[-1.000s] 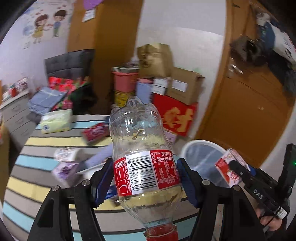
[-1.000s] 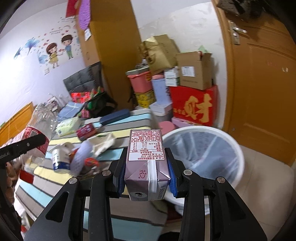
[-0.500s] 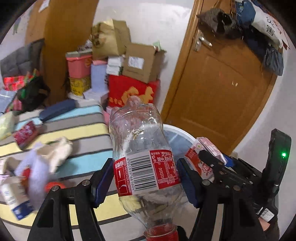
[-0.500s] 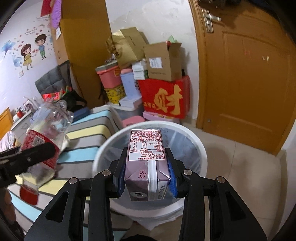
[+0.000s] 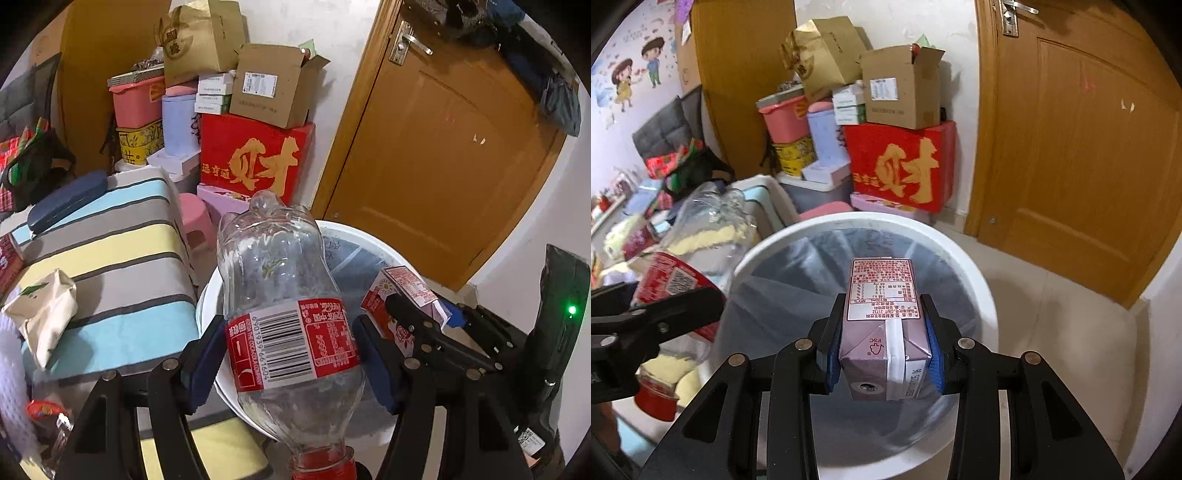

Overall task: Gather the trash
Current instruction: 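Carry the carton and bottle over the white wastebasket with both tools, then open both tools to drop the carton and bottle into the wastebasket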

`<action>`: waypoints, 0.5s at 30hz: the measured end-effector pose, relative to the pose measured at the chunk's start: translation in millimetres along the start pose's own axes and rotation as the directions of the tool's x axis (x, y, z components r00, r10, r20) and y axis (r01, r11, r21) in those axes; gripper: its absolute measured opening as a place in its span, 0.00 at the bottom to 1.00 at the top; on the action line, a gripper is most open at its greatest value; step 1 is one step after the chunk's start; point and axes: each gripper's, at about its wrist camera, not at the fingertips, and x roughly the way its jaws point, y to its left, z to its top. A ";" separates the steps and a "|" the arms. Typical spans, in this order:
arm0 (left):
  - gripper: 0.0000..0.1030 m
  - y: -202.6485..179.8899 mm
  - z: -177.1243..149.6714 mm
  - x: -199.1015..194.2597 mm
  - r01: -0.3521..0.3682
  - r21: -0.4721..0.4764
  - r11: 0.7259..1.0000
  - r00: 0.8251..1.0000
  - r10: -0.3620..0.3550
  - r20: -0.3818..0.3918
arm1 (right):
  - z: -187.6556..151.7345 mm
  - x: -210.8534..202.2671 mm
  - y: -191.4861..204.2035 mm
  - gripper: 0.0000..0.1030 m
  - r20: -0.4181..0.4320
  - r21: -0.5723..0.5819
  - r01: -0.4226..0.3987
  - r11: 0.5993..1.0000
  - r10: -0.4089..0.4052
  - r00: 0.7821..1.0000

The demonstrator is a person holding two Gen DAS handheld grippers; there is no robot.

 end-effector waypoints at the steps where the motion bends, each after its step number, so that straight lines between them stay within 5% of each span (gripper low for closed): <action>1: 0.67 1.1 0.0 0.3 0.007 -0.004 1.000 1.000 -0.007 0.002 | -0.1 0.9 -0.5 0.37 -0.007 -0.002 -0.005 1.000 0.005 1.000; 4: 0.71 3.8 1.7 -0.9 0.011 -0.011 1.000 1.000 -0.011 0.022 | -0.6 0.5 -3.0 0.42 -0.003 0.002 -0.002 1.000 0.002 1.000; 6: 0.73 5.6 2.2 -2.8 -0.012 -0.012 1.000 1.000 0.013 0.026 | -1.2 0.0 -4.1 0.66 -0.002 0.008 0.004 1.000 -0.004 1.000; 15: 0.73 21.7 -8.9 -32.3 -0.057 -0.050 0.997 0.997 0.060 0.053 | -3.0 -10.9 0.5 0.67 0.023 0.044 -0.013 0.999 0.012 1.000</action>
